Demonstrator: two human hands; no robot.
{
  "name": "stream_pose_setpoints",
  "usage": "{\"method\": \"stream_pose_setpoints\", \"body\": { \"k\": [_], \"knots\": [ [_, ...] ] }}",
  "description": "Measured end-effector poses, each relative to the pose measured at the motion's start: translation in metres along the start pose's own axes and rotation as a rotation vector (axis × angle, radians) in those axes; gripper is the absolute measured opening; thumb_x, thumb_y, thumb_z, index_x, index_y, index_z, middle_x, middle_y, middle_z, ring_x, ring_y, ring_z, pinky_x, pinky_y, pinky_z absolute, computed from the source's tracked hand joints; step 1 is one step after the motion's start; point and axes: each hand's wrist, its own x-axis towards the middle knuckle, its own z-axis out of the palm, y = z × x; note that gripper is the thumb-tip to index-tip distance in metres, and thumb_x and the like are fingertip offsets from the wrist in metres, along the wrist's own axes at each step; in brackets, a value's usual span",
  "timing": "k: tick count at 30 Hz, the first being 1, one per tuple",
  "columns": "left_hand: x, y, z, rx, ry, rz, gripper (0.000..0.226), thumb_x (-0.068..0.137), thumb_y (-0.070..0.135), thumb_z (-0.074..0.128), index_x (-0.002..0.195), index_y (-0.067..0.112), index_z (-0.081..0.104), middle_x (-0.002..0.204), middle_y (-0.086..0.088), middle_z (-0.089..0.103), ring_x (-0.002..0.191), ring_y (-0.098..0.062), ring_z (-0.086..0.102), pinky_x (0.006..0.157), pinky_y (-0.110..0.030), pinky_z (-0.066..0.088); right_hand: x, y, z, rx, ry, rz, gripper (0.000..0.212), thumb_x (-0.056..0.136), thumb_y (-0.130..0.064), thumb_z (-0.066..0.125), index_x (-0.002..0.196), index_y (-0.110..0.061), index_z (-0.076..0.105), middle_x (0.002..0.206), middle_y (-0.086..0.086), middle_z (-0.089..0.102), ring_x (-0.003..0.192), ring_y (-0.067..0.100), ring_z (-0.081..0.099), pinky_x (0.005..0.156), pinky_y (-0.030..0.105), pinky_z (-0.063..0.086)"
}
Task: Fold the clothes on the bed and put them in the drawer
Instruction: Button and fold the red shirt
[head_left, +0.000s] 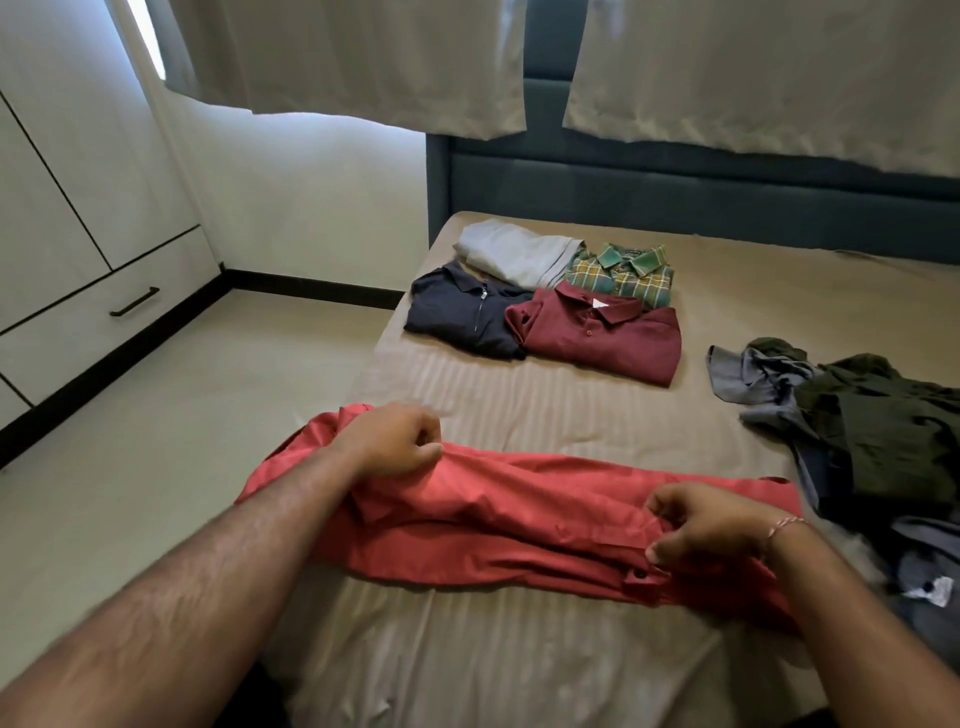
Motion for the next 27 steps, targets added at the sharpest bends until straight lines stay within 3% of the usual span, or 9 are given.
{"method": "stream_pose_setpoints", "body": {
  "k": [3,6,9,11,15,19,23,25,27],
  "knots": [
    [0.000,-0.006,0.000,-0.040,0.026,-0.009,0.010,0.097,0.034,0.063,0.087,0.032,0.064,0.085,0.014,0.066,0.083,-0.013,0.062,0.070,-0.030,0.045,-0.013,0.009,-0.009,0.009,-0.014,0.020,0.038,0.068,-0.025,0.096,0.096,-0.015,0.073,0.085,-0.002,0.077,0.072,0.011,0.070,0.070,0.030,0.059],
    [0.002,-0.012,-0.001,-0.053,0.047,-0.021,0.010,0.101,0.038,0.060,0.092,0.035,0.058,0.092,0.007,0.069,0.088,-0.019,0.065,0.077,-0.035,0.051,-0.028,0.017,-0.019,0.090,0.012,-0.011,0.020,0.080,-0.011,0.088,0.093,-0.009,0.073,0.082,0.001,0.076,0.071,0.015,0.069,0.067,0.030,0.057],
    [0.002,-0.013,-0.003,-0.068,0.099,-0.042,0.007,0.102,0.038,0.059,0.096,0.034,0.060,0.099,0.005,0.070,0.089,-0.014,0.061,0.076,-0.031,0.043,-0.037,0.021,-0.016,0.563,0.194,-0.052,0.025,0.077,0.002,0.079,0.100,0.002,0.071,0.089,0.022,0.075,0.074,0.032,0.069,0.061,0.035,0.059],
    [0.002,-0.011,-0.003,-0.070,0.120,-0.062,0.011,0.103,0.038,0.060,0.101,0.028,0.064,0.100,0.005,0.069,0.089,-0.012,0.058,0.075,-0.028,0.039,-0.034,0.022,-0.013,0.920,0.363,-0.087,0.031,0.071,-0.006,0.076,0.101,-0.004,0.070,0.085,0.017,0.075,0.070,0.026,0.070,0.057,0.031,0.059],
    [0.002,-0.003,0.000,-0.040,0.083,-0.086,0.017,0.102,0.043,0.059,0.104,0.027,0.065,0.102,0.003,0.072,0.095,-0.020,0.066,0.074,-0.030,0.041,-0.021,0.011,-0.006,1.235,0.488,-0.118,0.021,0.102,-0.002,0.051,0.107,-0.010,0.069,0.090,0.008,0.079,0.076,0.016,0.076,0.067,0.031,0.064],
    [0.001,0.004,0.005,0.140,0.016,-0.065,0.021,0.101,0.048,0.057,0.108,0.030,0.065,0.106,0.006,0.071,0.101,-0.021,0.066,0.072,-0.032,0.038,-0.008,0.033,-0.003,0.993,0.690,0.123,0.013,0.103,-0.009,0.057,0.096,-0.005,0.067,0.084,0.018,0.072,0.065,0.023,0.069,0.061,0.039,0.061],
    [0.003,0.004,0.015,0.233,0.034,-0.087,0.019,0.100,0.043,0.053,0.107,0.029,0.061,0.106,-0.001,0.073,0.097,-0.029,0.068,0.070,-0.036,0.045,-0.007,0.056,-0.012,0.271,0.846,0.283,0.016,0.096,-0.010,0.067,0.085,0.002,0.069,0.087,0.027,0.069,0.086,0.037,0.065,0.071,0.040,0.045],
    [0.003,0.006,0.022,0.208,0.057,-0.116,0.020,0.098,0.041,0.054,0.113,0.028,0.060,0.110,-0.003,0.072,0.101,-0.031,0.068,0.078,-0.039,0.051,-0.011,0.058,-0.009,0.122,0.849,0.328,0.013,0.096,-0.015,0.067,0.093,-0.003,0.072,0.100,0.027,0.072,0.098,0.045,0.067,0.078,0.040,0.045],
    [0.002,0.010,0.031,0.266,0.110,-0.097,0.038,0.094,0.040,0.057,0.130,0.027,0.057,0.124,-0.002,0.065,0.113,-0.029,0.063,0.089,-0.043,0.050,-0.014,0.058,-0.007,0.086,0.874,0.333,0.011,0.095,-0.023,0.068,0.091,-0.013,0.068,0.106,0.025,0.073,0.102,0.045,0.067,0.084,0.042,0.048]
  ]
}}
